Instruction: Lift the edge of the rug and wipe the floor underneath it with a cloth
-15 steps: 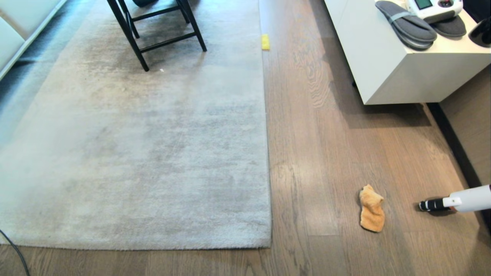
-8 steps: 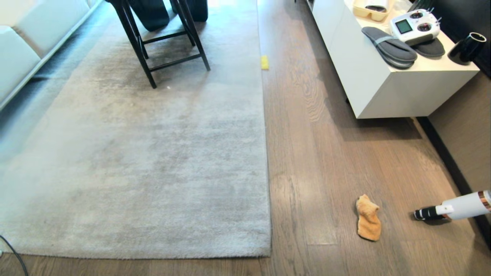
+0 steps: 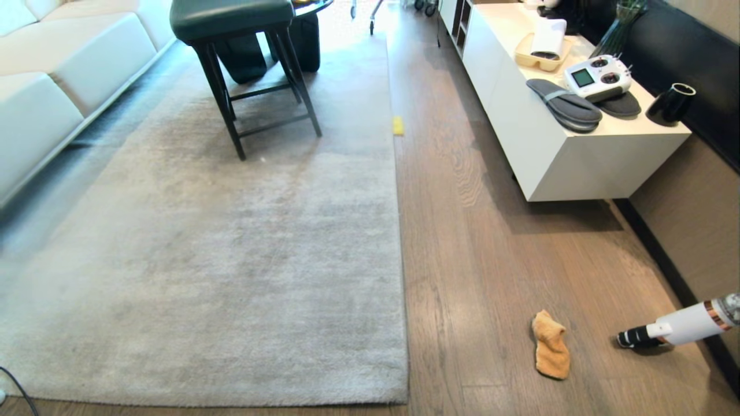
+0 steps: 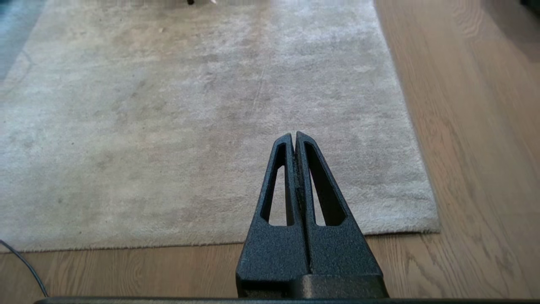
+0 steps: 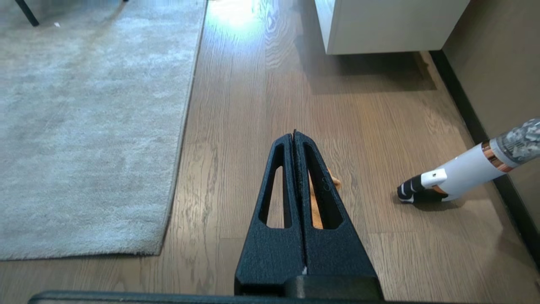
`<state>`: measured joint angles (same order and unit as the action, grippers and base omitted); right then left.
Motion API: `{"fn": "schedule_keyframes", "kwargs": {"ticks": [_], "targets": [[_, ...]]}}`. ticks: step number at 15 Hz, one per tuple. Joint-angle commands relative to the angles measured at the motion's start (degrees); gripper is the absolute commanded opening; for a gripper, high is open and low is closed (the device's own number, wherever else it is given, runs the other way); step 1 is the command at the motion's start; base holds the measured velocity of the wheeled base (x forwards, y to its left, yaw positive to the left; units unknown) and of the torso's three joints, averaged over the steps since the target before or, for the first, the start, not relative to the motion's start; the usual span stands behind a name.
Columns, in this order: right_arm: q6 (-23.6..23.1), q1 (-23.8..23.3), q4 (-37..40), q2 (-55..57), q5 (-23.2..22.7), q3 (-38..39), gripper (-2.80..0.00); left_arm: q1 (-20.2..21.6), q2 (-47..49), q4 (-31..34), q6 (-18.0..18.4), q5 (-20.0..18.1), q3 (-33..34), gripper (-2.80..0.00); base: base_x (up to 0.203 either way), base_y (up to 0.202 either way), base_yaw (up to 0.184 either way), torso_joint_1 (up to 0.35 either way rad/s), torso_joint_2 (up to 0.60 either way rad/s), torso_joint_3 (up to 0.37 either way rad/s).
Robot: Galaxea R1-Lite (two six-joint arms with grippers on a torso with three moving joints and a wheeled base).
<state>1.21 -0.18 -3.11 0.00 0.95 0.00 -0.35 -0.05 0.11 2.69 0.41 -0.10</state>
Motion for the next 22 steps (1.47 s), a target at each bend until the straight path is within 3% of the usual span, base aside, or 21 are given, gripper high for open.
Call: {"fn": "schedule_keyframes", "kwargs": {"ticks": [1, 11, 22], "targets": [[0.02, 0.01, -0.06, 0.09, -0.04, 0.00, -2.80, 0.00, 0.05, -0.02, -0.15, 0.02, 0.01, -2.80, 0.000, 0.000, 0.000, 0.002, 0.00, 0.203], [0.02, 0.01, -0.06, 0.09, -0.03, 0.00, -2.80, 0.00, 0.05, -0.02, -0.15, 0.02, 0.01, -2.80, 0.000, 0.000, 0.000, 0.003, 0.00, 0.203], [0.02, 0.01, -0.06, 0.09, 0.01, 0.00, -2.80, 0.00, 0.05, -0.02, -0.36, 0.02, 0.01, -2.80, 0.000, 0.000, 0.000, 0.002, 0.00, 0.019]]}}
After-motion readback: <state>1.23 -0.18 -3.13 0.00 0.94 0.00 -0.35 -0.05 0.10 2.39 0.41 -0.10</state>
